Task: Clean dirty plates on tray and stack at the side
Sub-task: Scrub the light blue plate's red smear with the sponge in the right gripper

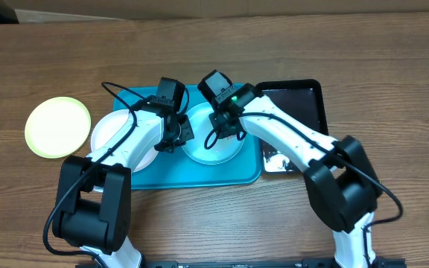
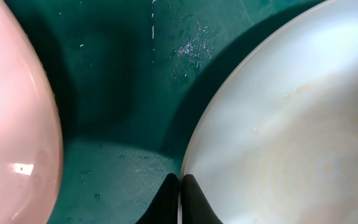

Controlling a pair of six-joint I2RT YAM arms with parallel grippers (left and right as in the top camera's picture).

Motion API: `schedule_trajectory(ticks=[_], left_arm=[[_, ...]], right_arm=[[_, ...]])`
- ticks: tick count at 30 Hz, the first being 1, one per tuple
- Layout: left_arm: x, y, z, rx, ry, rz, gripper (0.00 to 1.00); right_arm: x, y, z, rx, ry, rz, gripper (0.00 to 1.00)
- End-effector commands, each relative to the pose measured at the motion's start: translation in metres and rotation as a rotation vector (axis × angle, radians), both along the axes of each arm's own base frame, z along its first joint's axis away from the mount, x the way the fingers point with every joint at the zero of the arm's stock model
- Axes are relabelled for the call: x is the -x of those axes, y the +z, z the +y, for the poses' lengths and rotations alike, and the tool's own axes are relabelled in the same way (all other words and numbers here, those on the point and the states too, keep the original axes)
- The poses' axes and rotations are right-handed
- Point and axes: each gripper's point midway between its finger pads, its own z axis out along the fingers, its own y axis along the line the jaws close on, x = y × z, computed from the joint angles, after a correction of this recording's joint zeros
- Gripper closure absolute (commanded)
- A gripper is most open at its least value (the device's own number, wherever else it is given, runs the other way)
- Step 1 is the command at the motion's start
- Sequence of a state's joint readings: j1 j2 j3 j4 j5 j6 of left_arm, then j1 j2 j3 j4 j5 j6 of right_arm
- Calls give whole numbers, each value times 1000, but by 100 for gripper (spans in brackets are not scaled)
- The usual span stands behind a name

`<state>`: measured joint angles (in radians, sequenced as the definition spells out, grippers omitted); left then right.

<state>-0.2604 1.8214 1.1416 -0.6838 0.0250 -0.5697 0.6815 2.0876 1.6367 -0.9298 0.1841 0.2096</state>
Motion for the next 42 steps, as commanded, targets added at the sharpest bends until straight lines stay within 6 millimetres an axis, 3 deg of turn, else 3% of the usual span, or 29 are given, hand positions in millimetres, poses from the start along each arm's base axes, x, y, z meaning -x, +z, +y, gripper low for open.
schedule_trajectory(ticks=[1,15,22,30,37,42], left_arm=[[-4,11,0,-5,-12,-35,96],[-3,9,0,-6,-12,-33,96],[-3,9,1,-8,-11,-33,96],[-3,9,1,-8,-11,-34,96],[-4,9,1,-8,-11,-35,96],[-4,9,1,-8,-11,-36,96]], right_arm=[[-9,-12,-12,66,-65,-33,96],[2,-54,-17,104,-128,55,96],[27,-81,7,-15,-97,224,96],[56,-76,43,-214,-55,406,96],[61,-74,51,-258,-39,437,96],[63,-60,75,-394,65,462,96]])
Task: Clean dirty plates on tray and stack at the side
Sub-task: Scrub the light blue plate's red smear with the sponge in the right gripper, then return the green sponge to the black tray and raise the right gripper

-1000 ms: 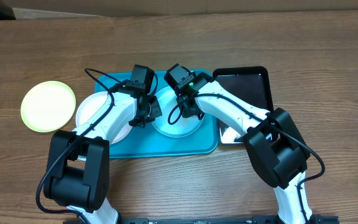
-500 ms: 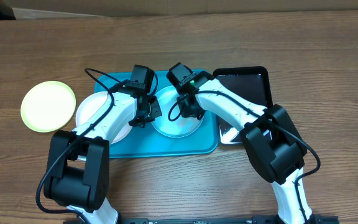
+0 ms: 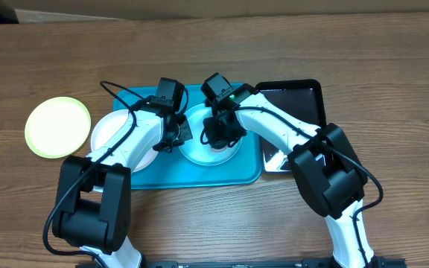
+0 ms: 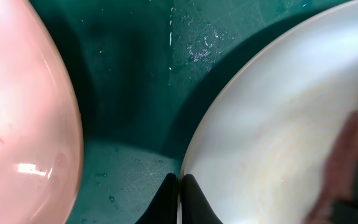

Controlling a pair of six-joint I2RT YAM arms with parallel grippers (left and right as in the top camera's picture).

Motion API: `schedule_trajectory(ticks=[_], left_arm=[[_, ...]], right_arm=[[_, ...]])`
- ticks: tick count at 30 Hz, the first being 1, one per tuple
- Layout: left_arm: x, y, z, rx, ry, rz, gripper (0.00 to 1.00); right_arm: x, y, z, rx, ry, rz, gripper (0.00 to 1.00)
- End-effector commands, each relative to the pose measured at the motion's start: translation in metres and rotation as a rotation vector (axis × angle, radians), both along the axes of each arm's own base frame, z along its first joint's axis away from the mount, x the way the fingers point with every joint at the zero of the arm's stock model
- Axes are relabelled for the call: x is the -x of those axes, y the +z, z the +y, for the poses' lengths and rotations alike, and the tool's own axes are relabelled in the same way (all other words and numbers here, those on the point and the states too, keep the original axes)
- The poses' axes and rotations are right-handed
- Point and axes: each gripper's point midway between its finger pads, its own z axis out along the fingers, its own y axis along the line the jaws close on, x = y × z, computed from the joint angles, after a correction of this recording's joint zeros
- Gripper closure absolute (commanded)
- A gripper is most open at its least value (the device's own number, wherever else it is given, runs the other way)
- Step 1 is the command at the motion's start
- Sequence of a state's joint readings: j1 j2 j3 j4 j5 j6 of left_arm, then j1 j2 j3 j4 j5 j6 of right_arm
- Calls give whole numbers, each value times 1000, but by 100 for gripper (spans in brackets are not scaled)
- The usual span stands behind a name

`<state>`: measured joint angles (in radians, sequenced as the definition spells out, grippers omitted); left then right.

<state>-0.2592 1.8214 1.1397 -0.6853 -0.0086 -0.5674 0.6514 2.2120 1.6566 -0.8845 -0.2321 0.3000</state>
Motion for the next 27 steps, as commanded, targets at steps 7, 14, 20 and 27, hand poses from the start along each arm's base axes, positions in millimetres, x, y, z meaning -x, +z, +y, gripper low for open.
schedule_trajectory(ticks=[7,14,20,27], left_arm=[[-3,10,-4,16,-19,-29,96],[-3,10,-4,14,-18,-30,96],[-3,10,-3,13,-18,-30,96],[-3,10,-3,13,-18,-30,96]], right_arm=[[-11,47,12,-191,50,11,96],[-41,116,-56,-195,-31,-103,96],[-53,103,-152,15,-214,-68,96],[-48,68,-211,207,-298,-50,96]])
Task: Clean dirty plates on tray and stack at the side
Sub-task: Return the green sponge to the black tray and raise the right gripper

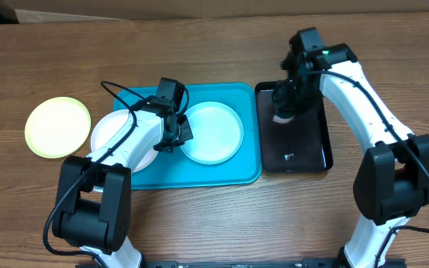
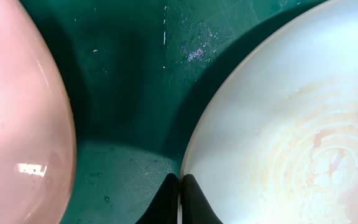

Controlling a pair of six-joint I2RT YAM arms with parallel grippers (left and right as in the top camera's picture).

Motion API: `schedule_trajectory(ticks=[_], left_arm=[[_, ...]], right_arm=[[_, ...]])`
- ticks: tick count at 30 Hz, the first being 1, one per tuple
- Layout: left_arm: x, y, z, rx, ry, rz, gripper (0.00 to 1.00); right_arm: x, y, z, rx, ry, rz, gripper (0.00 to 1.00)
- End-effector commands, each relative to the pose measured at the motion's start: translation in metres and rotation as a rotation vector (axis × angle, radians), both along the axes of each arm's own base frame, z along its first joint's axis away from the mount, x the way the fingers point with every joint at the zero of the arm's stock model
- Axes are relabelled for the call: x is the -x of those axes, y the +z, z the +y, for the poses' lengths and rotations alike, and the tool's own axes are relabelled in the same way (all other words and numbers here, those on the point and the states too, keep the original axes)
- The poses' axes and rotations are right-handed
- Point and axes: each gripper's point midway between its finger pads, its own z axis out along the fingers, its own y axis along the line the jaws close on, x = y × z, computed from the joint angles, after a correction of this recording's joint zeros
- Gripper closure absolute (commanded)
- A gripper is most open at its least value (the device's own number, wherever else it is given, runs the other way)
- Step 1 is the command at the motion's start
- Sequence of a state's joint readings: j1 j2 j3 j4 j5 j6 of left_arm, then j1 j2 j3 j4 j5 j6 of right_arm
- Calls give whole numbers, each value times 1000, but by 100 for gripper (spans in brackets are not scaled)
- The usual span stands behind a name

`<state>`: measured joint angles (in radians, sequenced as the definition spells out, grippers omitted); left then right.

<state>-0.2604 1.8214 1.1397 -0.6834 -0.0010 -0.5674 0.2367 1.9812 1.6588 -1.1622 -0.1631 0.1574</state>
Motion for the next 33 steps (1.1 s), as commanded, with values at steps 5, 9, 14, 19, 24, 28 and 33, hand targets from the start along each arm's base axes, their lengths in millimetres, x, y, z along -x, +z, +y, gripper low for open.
schedule_trajectory(ticks=[5,9,14,19,24,28,33], left_arm=[[-3,9,-2,5,-15,-31,96],[-3,9,-2,5,-15,-31,90],[-3,9,-2,6,-15,-31,71],[-3,9,-2,5,-15,-29,65],[1,5,-1,4,-10,-20,60],[3,-3,0,9,0,-28,60],[3,-7,2,-2,2,-26,78]], right_arm=[[3,-43,-39,200,-24,-28,92],[2,-55,-38,191,-26,-45,22],[-12,-37,-37,180,-38,-83,16],[-40,5,-54,164,-108,-152,16],[-56,18,-100,151,-269,-181,16],[-50,14,-137,163,-350,-142,12],[-45,14,-168,170,-418,-126,0]])
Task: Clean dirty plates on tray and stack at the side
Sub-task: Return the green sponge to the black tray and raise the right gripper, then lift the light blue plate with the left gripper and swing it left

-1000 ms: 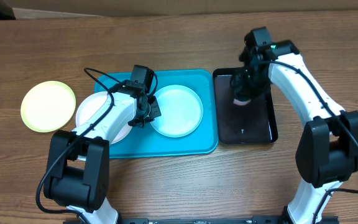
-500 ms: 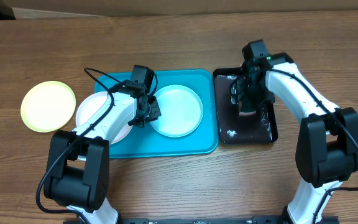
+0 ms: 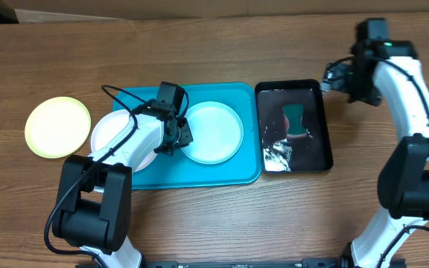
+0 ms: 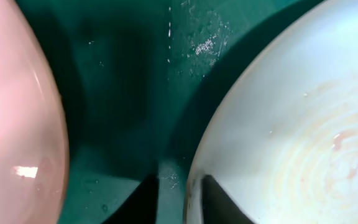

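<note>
A pale plate (image 3: 211,132) lies in the teal tray (image 3: 229,173); faint reddish rings show on it (image 4: 328,155) in the left wrist view. My left gripper (image 3: 179,137) is open at the plate's left edge. One finger (image 4: 138,202) is over the tray and the other over the plate, with the rim between them. A pinkish plate (image 3: 110,141) sits at the tray's left end, also in the wrist view (image 4: 11,124). My right gripper (image 3: 334,76) hangs open and holds nothing, right of the black tray's (image 3: 324,152) far corner. A sponge (image 3: 295,119) lies in that black tray.
A yellow-green plate (image 3: 58,126) rests on the wooden table (image 3: 214,223) left of the teal tray. White foam (image 3: 278,152) lies in the black tray near its left wall. The left arm's cable loops over the pinkish plate.
My left gripper's jaws, then shut on the pale plate's rim, now stand apart around it. My right gripper has let go of the sponge into the black tray and moved off to the right.
My left gripper was shut on the pale plate's rim while my right gripper pressed the sponge on that plate, first at its far side, then in its middle. Then the right gripper held the sponge over the black tray. Now the sponge lies there and both grippers are open.
</note>
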Controlling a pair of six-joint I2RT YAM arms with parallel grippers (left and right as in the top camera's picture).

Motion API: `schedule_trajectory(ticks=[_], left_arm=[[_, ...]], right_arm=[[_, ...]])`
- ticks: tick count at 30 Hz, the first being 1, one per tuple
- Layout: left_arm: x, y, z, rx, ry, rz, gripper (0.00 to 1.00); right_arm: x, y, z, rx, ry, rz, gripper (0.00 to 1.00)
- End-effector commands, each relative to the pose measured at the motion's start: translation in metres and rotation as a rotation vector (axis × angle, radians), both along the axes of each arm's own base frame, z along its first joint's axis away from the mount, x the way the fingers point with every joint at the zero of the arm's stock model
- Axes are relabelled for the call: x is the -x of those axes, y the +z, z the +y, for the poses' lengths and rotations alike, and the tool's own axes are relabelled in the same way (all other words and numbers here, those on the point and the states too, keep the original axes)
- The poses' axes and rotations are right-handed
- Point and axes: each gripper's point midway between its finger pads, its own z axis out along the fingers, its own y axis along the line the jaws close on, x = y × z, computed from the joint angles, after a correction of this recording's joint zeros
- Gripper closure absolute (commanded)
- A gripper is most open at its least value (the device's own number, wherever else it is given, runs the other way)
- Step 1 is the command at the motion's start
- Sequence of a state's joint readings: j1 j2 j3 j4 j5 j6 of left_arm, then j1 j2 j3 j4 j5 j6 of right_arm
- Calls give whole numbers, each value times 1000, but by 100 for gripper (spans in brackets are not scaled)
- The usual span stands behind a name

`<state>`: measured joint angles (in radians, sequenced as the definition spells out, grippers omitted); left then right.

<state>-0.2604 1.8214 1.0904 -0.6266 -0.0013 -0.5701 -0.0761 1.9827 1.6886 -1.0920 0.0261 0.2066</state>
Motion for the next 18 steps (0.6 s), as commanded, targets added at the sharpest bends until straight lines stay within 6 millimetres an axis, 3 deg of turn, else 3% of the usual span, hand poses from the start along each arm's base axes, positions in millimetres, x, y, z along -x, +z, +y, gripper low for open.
schedule_trajectory(ticks=[1,5,7,15,18], left_arm=[[0,2,0,-1,4,-17,77],[0,-1,0,0,11,-13,80],[0,-1,0,0,10,-13,95],[5,-1,-4,19,-16,14,96],[-3,10,-14,81,-85,-7,96]], right_arm=[[-3,5,-11,3,-31,-22,0],[-3,5,-19,3,-49,-25,0],[-3,5,-19,3,-49,-25,0],[-3,5,-19,4,-49,-25,0],[-3,5,-19,3,-49,-25,0]])
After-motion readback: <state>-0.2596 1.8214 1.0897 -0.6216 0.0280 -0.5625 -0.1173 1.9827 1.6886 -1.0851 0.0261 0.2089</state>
